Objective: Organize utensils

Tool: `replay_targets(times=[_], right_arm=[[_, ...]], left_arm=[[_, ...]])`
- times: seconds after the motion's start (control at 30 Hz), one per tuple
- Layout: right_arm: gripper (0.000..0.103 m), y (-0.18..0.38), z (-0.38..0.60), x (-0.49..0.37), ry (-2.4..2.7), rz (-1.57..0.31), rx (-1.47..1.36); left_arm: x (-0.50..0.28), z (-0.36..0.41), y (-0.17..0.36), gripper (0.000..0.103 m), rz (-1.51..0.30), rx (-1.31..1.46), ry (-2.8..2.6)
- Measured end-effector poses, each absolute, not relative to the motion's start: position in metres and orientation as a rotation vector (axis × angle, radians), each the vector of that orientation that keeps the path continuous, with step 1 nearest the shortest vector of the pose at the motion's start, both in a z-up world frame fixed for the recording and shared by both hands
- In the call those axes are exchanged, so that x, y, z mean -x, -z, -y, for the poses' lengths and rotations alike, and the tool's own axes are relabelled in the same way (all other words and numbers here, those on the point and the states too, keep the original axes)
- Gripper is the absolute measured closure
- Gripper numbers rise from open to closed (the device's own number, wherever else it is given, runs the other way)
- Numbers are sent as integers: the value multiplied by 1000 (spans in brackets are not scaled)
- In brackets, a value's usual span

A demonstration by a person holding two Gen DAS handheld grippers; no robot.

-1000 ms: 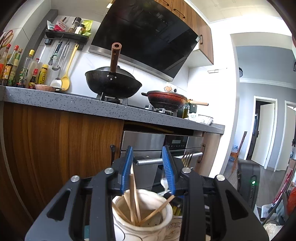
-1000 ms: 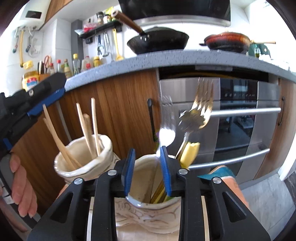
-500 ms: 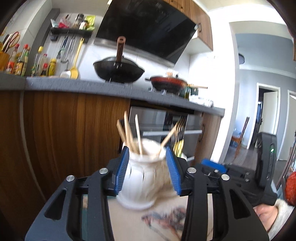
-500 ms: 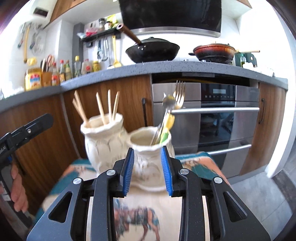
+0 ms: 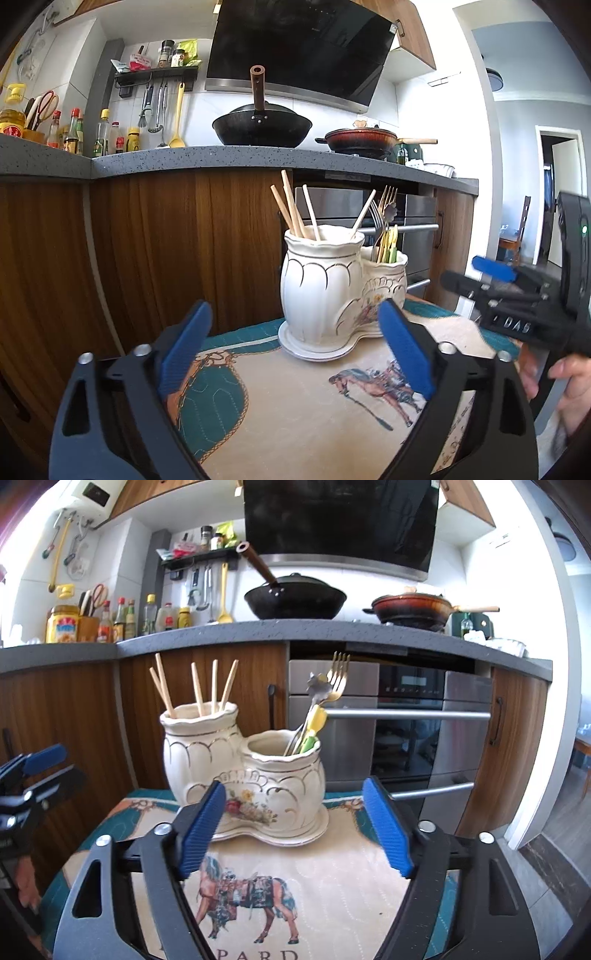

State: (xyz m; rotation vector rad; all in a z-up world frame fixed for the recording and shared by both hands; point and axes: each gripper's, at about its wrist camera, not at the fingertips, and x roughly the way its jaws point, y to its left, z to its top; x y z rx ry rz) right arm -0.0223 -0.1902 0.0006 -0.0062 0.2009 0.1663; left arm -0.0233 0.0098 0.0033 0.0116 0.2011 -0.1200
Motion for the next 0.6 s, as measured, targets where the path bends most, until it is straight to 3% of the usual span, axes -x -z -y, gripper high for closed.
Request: replay_targets(times=[0.37,0.6], right_arm=[[9,5,181,23,-172,-183,67],[6,6,186,19,-166,-202,40]], left_arm=[[7,-14,3,6,-285,6,107],[7,-5,5,6,-294,-34,116]])
